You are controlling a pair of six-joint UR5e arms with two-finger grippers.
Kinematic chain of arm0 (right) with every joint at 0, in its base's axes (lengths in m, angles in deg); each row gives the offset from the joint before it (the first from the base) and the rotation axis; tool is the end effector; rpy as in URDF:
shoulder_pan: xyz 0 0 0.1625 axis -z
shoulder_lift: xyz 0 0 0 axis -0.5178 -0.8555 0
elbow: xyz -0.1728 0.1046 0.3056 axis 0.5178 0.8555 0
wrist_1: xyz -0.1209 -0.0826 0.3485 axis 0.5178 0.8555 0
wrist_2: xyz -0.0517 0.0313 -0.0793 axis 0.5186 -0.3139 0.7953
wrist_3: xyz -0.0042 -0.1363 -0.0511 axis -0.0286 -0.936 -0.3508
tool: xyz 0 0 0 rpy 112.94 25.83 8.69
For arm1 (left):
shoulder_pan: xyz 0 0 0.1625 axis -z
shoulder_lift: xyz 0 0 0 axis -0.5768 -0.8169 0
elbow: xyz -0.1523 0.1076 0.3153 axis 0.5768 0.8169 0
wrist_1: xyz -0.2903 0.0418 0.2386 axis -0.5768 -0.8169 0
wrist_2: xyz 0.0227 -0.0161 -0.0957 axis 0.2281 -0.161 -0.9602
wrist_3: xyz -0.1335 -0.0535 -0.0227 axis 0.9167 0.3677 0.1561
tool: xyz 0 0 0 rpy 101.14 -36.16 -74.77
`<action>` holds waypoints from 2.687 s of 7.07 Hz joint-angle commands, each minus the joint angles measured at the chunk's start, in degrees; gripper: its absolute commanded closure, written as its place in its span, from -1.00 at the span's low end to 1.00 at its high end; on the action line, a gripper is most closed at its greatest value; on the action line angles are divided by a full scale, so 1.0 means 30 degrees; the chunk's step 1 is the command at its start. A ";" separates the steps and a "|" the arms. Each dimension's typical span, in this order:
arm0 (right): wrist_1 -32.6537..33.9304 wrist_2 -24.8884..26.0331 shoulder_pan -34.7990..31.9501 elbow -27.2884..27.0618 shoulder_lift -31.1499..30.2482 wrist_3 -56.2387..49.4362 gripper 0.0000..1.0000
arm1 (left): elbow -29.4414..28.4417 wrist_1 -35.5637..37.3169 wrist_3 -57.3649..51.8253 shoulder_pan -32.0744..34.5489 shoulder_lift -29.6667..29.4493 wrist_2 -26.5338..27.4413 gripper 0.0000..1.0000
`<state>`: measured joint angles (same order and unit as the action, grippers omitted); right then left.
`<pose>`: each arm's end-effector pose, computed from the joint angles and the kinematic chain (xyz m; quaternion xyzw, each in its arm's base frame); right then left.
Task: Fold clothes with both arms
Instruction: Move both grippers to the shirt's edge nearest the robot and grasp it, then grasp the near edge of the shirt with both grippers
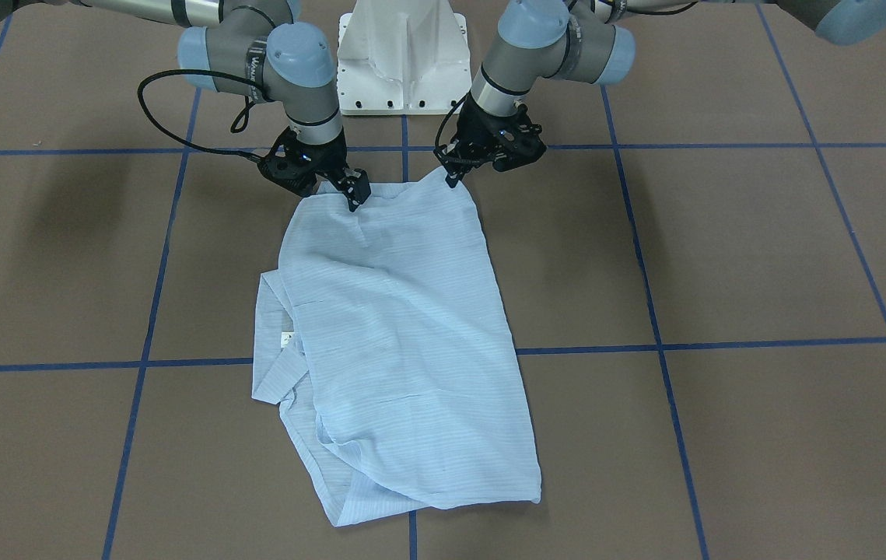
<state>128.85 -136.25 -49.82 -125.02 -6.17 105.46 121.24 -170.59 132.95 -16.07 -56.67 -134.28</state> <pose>-0.5482 -0.2964 0.3042 -0.0914 -0.3616 0.2711 0.8874 0.5353 -0.2995 0.2411 -0.0798 0.5147 -0.2406 0.8190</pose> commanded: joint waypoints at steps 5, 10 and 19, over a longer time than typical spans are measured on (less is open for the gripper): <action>-0.0056 0.0060 0.0089 -0.0206 0.0216 -0.0059 1.00 | -0.0030 0.0000 -0.0134 0.0234 0.0019 0.0033 1.00; -0.0144 -0.0027 -0.0203 -0.2660 -0.0016 -0.0116 1.00 | 0.0991 0.0029 -0.0163 0.0293 0.0135 -0.0084 1.00; -0.0027 -0.5624 -0.0291 -0.8938 -0.2039 -0.0029 1.00 | 0.9605 0.6441 0.1038 -0.1670 0.0664 -0.2220 1.00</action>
<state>128.76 -151.87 -50.55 -151.53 -12.29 105.43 146.92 -154.45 135.65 -20.43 -54.76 -140.12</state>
